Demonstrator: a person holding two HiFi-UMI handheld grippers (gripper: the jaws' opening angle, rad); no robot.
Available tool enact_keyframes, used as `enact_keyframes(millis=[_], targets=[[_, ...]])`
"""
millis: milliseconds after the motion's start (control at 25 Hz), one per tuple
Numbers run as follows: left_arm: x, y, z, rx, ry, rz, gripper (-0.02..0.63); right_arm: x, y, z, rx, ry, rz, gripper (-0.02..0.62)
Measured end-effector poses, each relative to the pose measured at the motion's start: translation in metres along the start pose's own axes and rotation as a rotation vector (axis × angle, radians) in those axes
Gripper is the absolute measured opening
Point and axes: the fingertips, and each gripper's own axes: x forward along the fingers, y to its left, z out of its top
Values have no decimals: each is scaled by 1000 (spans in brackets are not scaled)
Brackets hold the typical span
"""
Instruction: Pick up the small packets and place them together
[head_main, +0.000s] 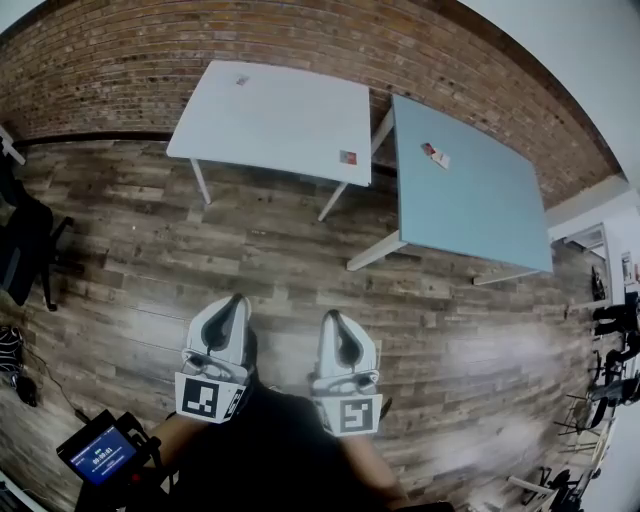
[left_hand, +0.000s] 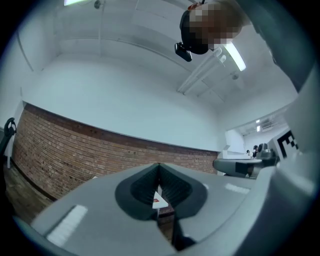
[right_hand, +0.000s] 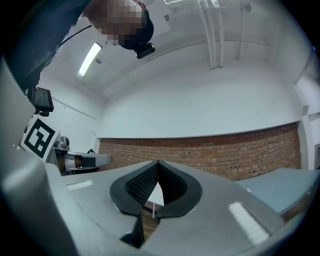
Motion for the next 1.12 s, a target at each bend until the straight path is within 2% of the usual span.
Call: enact_keyframes(millis=[240, 520, 920, 1120], targets=[[92, 67, 9, 0, -16, 0, 2, 125, -27, -4, -12, 19, -46, 2], [175, 163, 7, -4, -15, 5, 2, 246, -33, -13, -16, 33, -65, 2], [188, 168, 5, -10, 13, 8, 2, 258, -42, -9, -2, 45, -61, 2], [254, 178, -16, 2, 21, 20, 2, 309, -91, -35, 17, 50, -47, 2]])
